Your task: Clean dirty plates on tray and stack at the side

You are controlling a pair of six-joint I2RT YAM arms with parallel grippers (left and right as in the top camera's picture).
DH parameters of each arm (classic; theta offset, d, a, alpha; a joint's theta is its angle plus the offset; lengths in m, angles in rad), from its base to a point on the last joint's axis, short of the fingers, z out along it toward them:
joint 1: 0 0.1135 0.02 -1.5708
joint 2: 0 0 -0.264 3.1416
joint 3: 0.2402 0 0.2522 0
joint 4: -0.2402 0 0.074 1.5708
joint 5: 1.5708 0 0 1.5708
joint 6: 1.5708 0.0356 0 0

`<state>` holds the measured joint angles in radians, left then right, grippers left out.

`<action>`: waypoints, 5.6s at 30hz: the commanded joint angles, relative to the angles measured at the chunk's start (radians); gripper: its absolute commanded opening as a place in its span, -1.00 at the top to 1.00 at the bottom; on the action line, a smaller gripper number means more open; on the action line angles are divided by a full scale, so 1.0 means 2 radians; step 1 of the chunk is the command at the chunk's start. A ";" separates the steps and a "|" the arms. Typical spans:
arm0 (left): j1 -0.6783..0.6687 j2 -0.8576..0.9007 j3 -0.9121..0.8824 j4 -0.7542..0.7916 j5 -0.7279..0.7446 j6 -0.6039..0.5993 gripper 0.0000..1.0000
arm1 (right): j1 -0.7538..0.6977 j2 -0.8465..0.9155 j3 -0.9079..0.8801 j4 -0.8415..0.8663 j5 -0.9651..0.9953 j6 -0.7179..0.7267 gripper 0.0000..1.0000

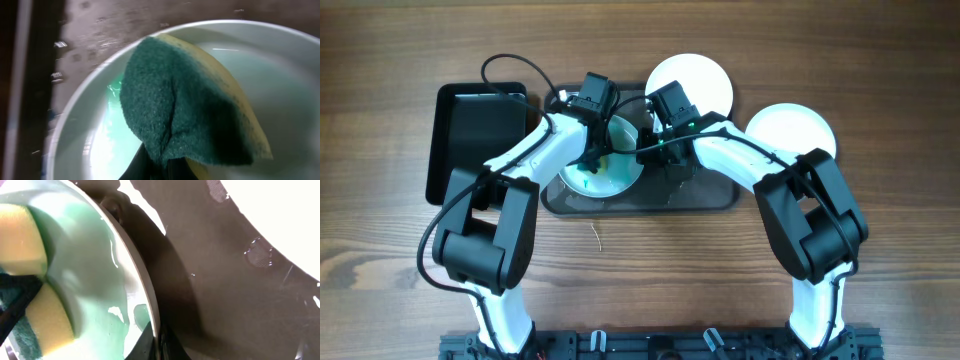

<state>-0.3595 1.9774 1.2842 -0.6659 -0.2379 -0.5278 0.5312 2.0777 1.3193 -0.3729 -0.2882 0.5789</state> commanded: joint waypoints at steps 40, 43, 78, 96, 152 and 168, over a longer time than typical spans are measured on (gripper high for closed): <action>0.106 -0.088 0.103 -0.148 0.137 0.066 0.92 | 0.098 -0.178 0.006 -0.189 0.416 -0.069 0.91; 0.106 -0.088 0.103 -0.148 0.137 0.066 0.92 | 0.115 -0.198 0.006 -0.194 0.473 -0.070 0.91; 0.106 -0.088 0.103 -0.148 0.137 0.066 0.92 | 0.200 -0.231 0.006 -0.109 0.592 -0.128 0.91; 0.106 -0.088 0.103 -0.146 0.137 0.066 0.92 | 0.091 -0.035 0.005 -0.101 0.122 0.117 0.91; 0.058 -0.048 0.103 -0.140 0.137 0.036 0.92 | 0.013 -0.010 0.020 -0.101 0.170 0.130 0.91; 0.007 0.048 0.093 -0.074 0.124 0.027 0.92 | 0.013 -0.010 0.020 -0.093 0.160 0.109 0.91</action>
<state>-0.3290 2.0274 1.4765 -0.8135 0.0284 -0.4618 0.5568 2.0621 1.3808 -0.5587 0.0013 0.8139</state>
